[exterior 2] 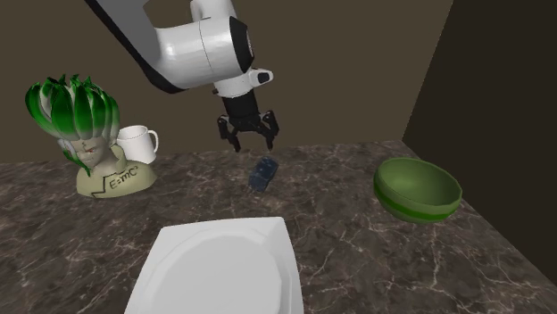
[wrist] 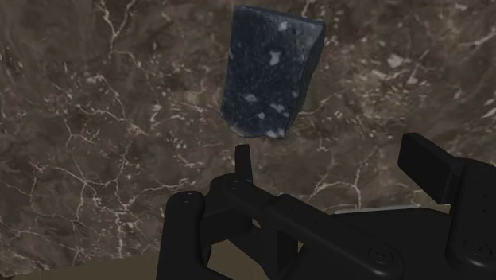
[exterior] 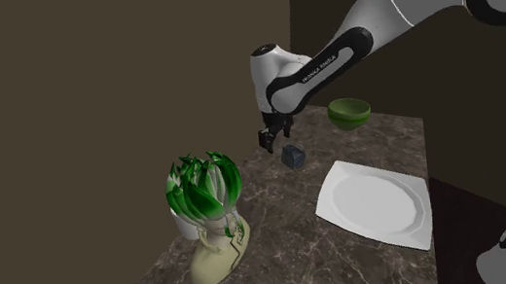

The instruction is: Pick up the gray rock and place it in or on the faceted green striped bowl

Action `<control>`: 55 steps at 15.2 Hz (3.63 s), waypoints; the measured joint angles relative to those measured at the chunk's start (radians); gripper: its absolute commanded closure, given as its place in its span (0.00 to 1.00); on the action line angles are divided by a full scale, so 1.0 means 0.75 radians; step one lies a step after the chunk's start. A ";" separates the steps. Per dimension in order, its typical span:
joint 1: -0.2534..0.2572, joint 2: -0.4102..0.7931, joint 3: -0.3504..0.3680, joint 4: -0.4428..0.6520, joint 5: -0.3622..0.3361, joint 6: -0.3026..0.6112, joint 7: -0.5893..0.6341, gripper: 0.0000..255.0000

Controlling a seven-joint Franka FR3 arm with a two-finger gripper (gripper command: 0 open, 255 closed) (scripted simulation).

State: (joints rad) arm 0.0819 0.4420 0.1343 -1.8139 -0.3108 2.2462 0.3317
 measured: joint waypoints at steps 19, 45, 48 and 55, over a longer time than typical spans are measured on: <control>-0.013 0.055 -0.014 0.042 -0.015 0.054 -0.012 1.00; -0.239 -0.066 0.079 -0.311 0.245 0.347 -0.367 0.00; -0.239 -0.066 0.079 -0.311 0.245 0.347 -0.367 1.00; -0.239 -0.067 0.078 -0.309 0.244 0.348 -0.366 1.00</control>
State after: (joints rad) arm -0.0971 0.3920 0.1930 -2.0460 -0.1278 2.5071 0.0572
